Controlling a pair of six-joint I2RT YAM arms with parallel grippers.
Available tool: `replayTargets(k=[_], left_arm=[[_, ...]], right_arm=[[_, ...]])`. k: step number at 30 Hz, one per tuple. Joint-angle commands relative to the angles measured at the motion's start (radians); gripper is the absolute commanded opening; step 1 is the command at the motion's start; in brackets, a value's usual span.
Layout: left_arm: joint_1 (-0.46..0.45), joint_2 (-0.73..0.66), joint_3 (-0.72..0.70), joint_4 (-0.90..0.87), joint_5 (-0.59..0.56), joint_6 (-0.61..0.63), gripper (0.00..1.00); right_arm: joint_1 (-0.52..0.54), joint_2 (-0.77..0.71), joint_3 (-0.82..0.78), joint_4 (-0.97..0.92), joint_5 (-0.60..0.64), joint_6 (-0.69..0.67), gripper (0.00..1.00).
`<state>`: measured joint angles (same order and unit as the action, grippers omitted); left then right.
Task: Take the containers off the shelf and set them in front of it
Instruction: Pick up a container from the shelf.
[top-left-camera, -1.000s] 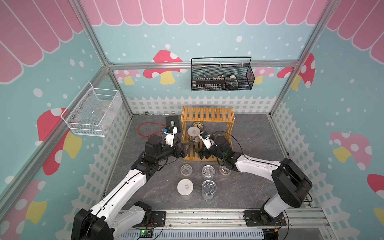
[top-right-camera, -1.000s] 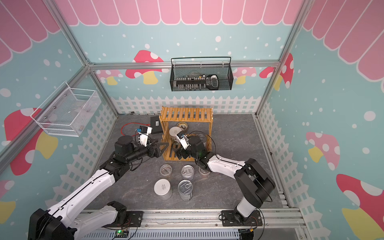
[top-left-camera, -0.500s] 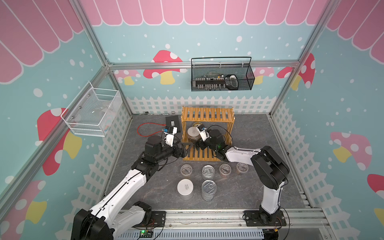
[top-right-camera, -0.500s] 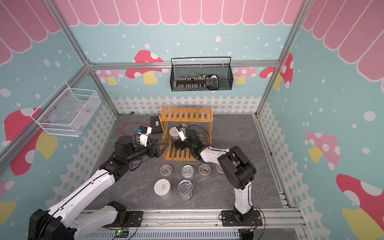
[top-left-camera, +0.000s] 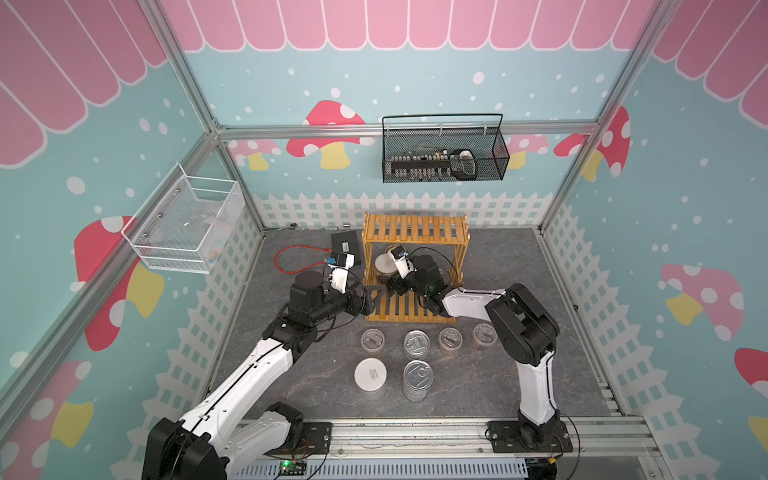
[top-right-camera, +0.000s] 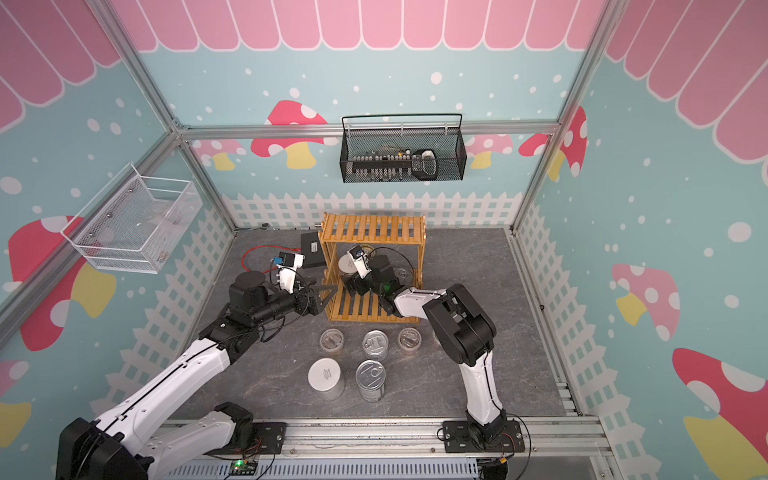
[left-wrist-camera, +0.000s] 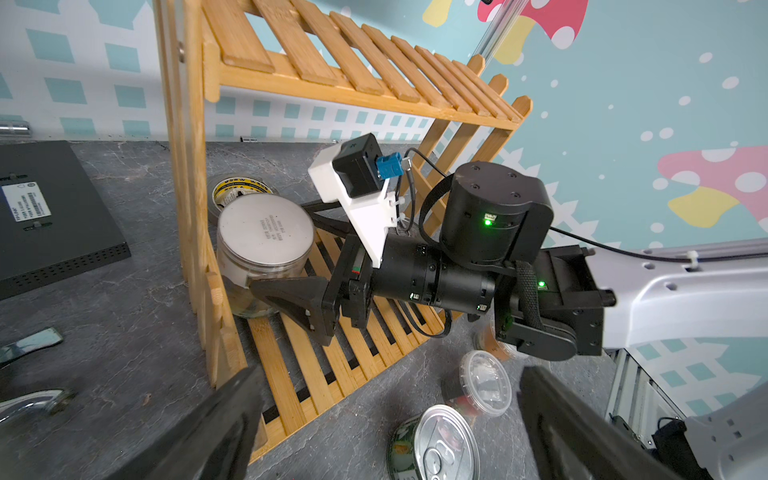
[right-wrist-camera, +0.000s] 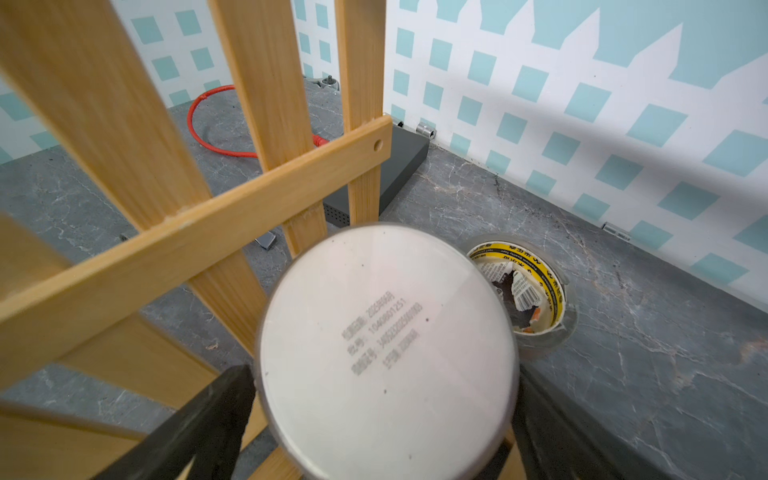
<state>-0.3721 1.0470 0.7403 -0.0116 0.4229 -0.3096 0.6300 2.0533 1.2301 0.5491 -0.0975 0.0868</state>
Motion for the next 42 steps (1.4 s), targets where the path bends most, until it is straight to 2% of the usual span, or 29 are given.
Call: replayTargets(k=[1, 10, 12, 14, 18, 27, 36, 42], left_arm=[[0.007, -0.017, 0.005, -0.008, 0.007, 0.018, 0.99], [0.007, -0.026, -0.004, -0.007, 0.006, 0.019, 0.99], [0.007, -0.027, -0.003, -0.008, 0.007, 0.021, 0.99], [0.008, -0.025, -0.001, -0.008, 0.007, 0.023, 0.99], [0.006, -0.021, 0.001, -0.008, 0.011, 0.024, 0.99], [0.007, -0.023, 0.000, -0.009, 0.007, 0.024, 0.99], [0.007, -0.015, 0.002, -0.008, 0.004, 0.025, 0.99], [0.009, -0.026, 0.001, -0.008, 0.001, 0.024, 0.99]], right_arm=[[-0.008, 0.029, 0.040, 0.032, -0.021, 0.011, 0.99], [-0.017, 0.078, 0.121, -0.020, -0.060, 0.002, 0.93], [-0.019, 0.073, 0.125, -0.034, -0.087, -0.001, 0.88], [-0.019, 0.061, 0.123, -0.050, -0.106, -0.005, 0.77], [-0.018, 0.018, 0.094, -0.058, -0.115, -0.022, 0.73], [-0.015, -0.121, -0.023, -0.061, -0.200, -0.048, 0.68], [-0.001, -0.297, -0.217, -0.024, -0.290, -0.085, 0.65], [0.025, -0.492, -0.305, -0.117, -0.271, -0.112, 0.65]])
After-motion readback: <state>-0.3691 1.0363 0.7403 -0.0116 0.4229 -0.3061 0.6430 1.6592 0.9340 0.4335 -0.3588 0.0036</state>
